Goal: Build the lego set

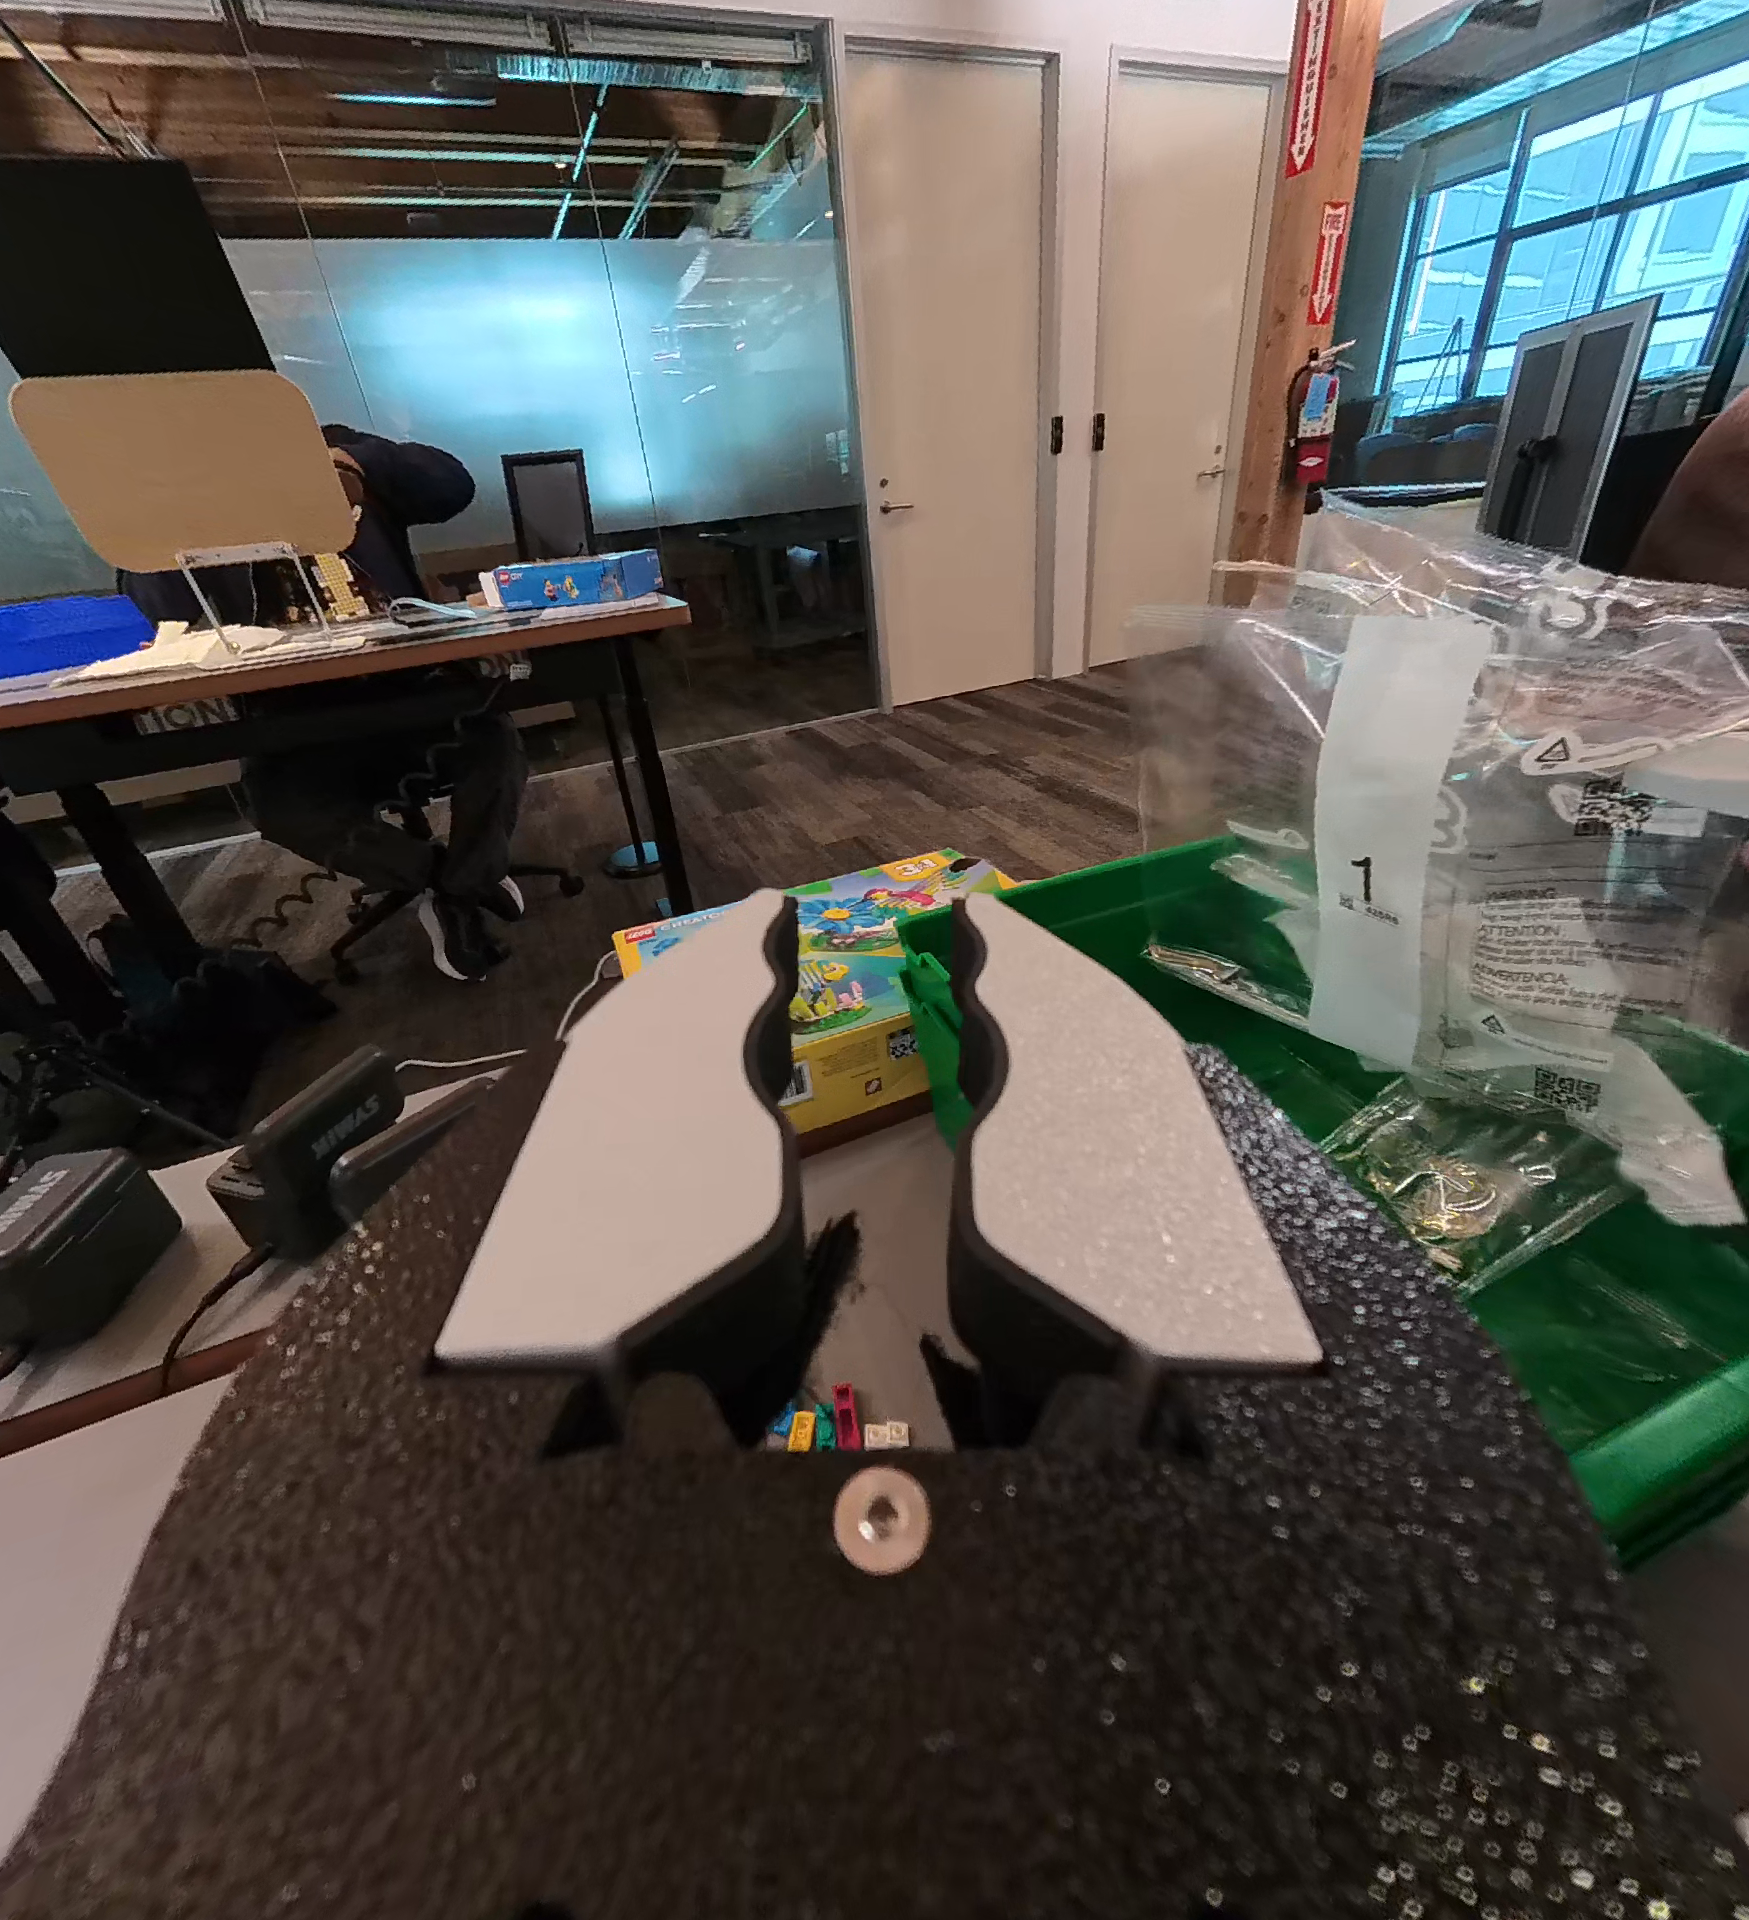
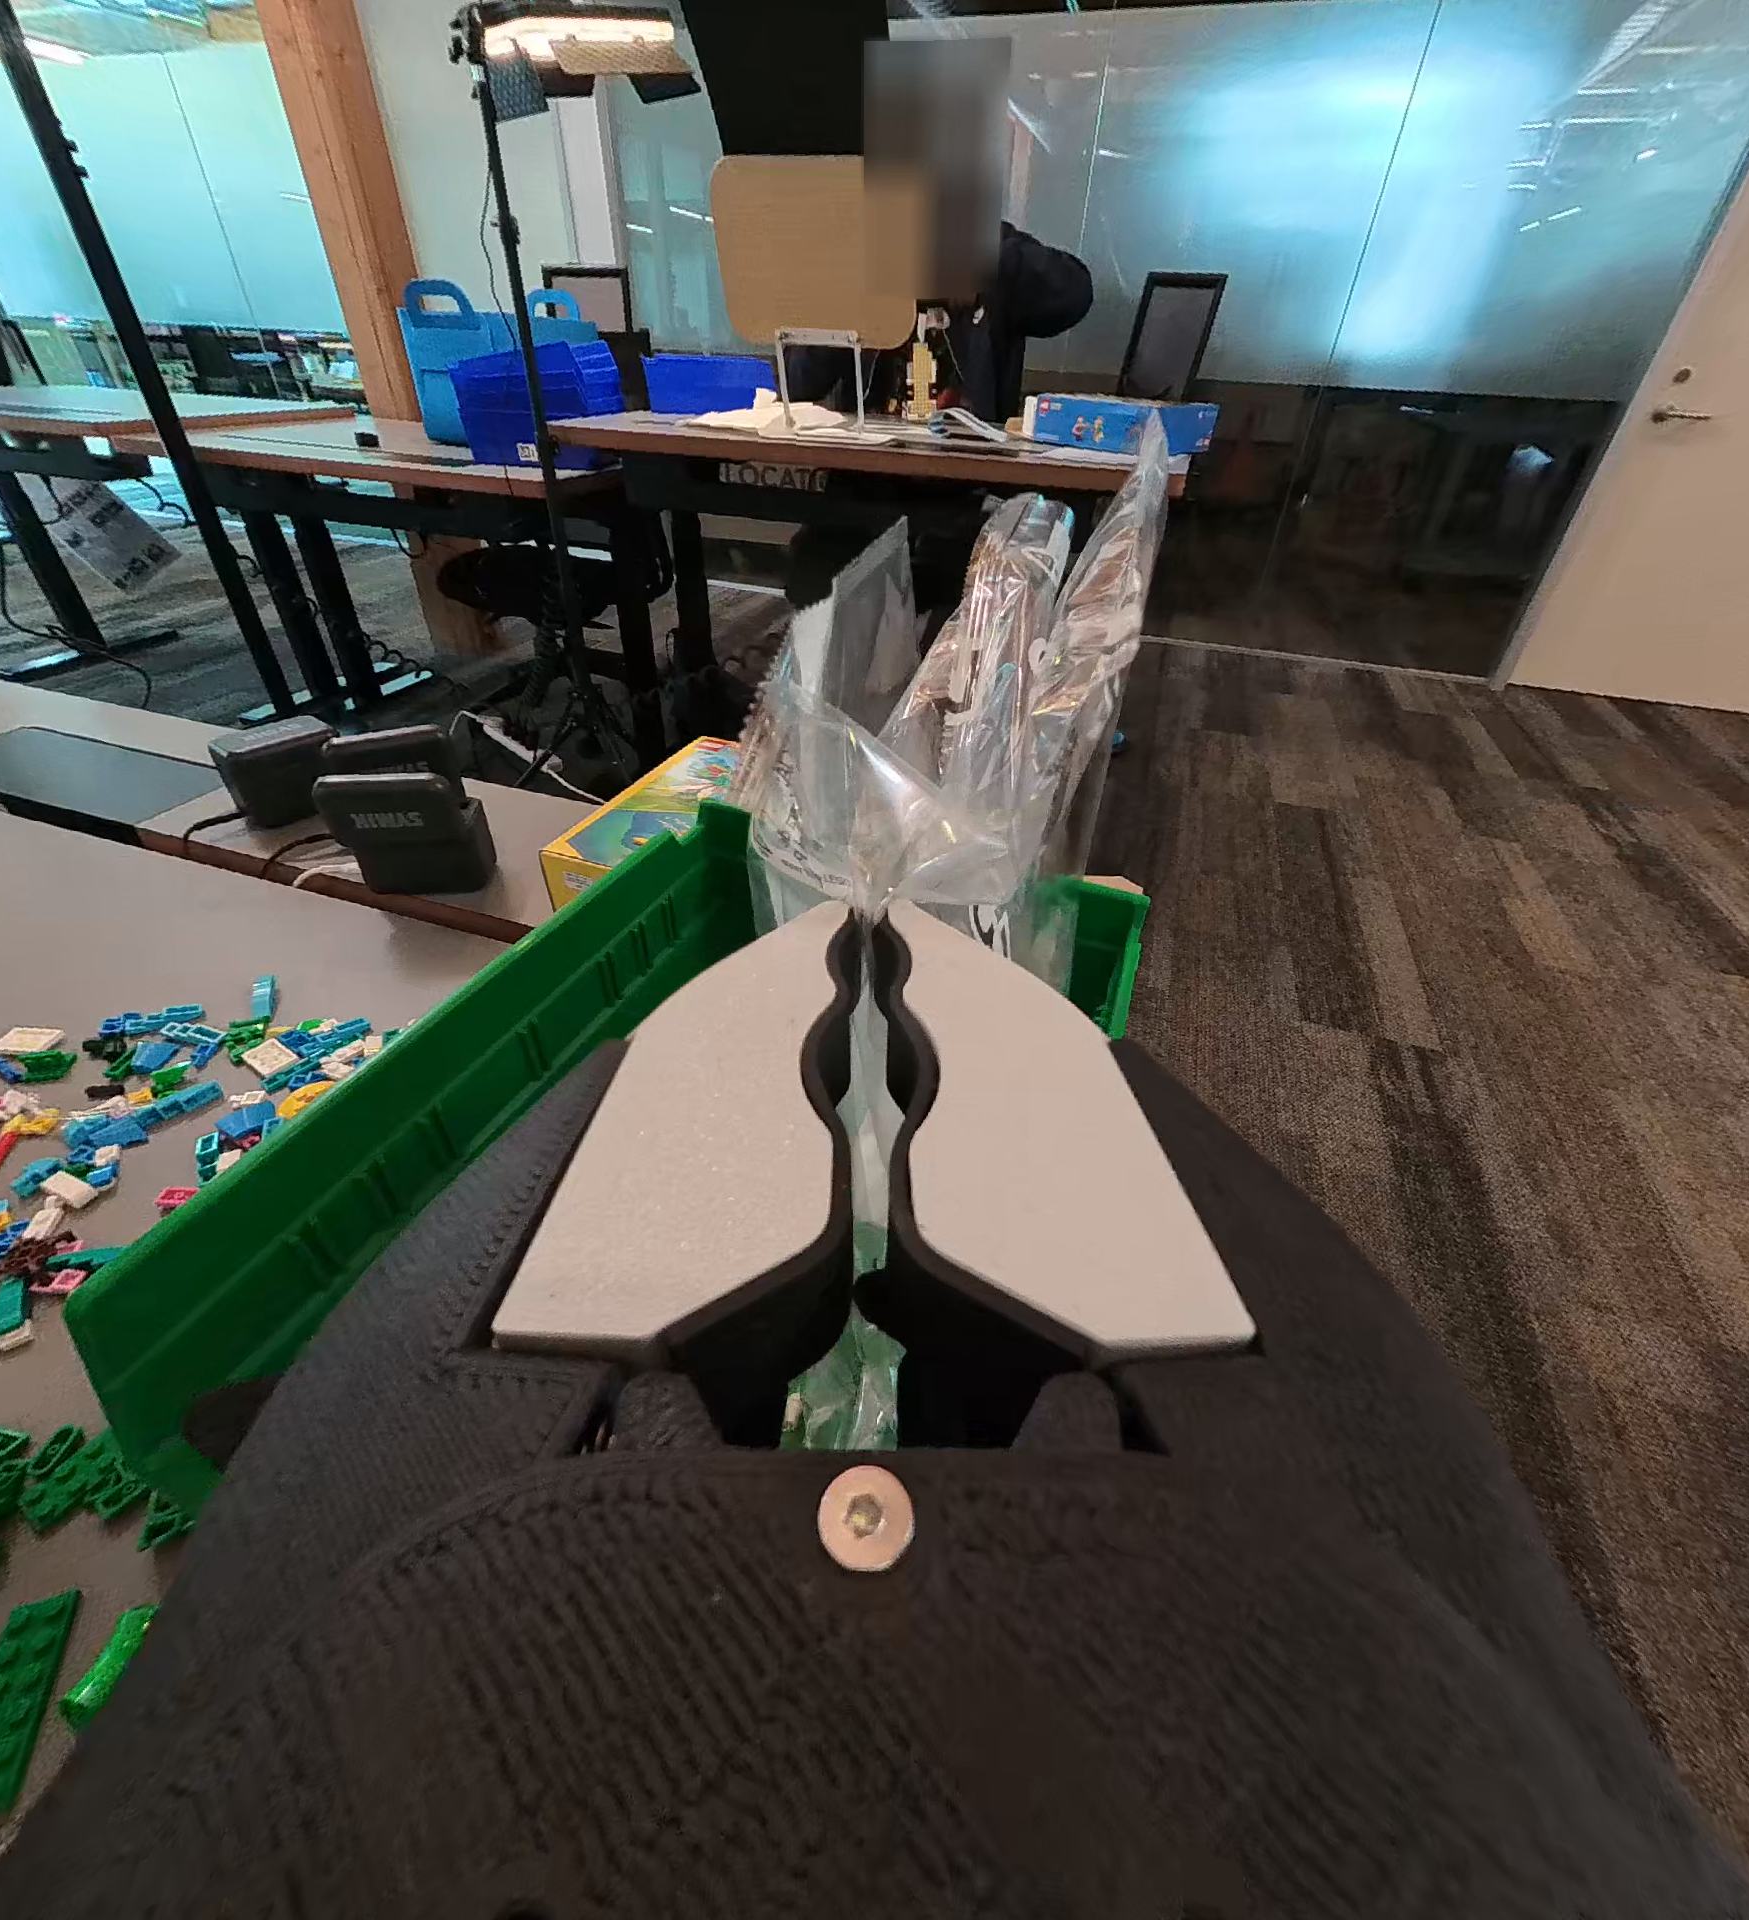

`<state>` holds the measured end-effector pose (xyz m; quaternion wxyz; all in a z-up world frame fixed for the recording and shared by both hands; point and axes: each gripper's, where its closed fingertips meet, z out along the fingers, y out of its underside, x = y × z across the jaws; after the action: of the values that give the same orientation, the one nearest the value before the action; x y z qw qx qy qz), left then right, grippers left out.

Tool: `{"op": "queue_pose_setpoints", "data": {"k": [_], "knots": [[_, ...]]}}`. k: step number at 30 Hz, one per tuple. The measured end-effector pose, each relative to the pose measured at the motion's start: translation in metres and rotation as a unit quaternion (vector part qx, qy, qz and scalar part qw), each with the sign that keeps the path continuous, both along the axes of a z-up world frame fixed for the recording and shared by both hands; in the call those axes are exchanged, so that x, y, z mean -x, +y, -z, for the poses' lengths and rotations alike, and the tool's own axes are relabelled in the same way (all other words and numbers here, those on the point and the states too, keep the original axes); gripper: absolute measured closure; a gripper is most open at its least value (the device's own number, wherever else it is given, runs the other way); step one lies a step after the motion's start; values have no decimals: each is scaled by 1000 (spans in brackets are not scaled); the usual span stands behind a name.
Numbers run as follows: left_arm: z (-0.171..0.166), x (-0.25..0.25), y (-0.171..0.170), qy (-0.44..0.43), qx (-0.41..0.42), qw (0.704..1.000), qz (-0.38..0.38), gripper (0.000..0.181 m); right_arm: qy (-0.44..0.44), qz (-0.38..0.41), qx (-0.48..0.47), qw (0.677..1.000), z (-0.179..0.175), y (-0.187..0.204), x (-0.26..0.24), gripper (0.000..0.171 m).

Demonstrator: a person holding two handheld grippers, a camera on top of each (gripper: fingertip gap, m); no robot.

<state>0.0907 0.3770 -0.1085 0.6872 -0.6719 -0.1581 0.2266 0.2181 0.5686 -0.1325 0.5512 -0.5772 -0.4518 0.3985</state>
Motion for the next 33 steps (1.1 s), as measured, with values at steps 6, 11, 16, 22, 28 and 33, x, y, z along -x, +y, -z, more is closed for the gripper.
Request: {"op": "queue_pose_setpoints", "data": {"k": [6, 11, 16, 22, 28, 33], "knots": [[-1, -3, 2, 3, 0, 1000, 3, 154, -12, 8, 20, 1000, 6, 4, -2, 171], [0, -6, 6, 8, 8, 1000, 6, 154, 9, 4, 64, 998, 5, 7, -4, 171], [0, -7, 6, 8, 7, 1000, 7, 154, 49, -11, 95, 994, -4, 8, -10, 171], [0, -5, 5, 5, 5, 1000, 7, 154, 72, -3, 91, 993, -11, 11, -14, 171], [0, -4, 4, 2, 1, 1000, 7, 154, 110, -13, 91, 990, -22, 10, -18, 171], [0, -4, 4, 1, 0, 1000, 9, 154, 128, -15, 108, 986, -23, 14, -21, 171]]}}
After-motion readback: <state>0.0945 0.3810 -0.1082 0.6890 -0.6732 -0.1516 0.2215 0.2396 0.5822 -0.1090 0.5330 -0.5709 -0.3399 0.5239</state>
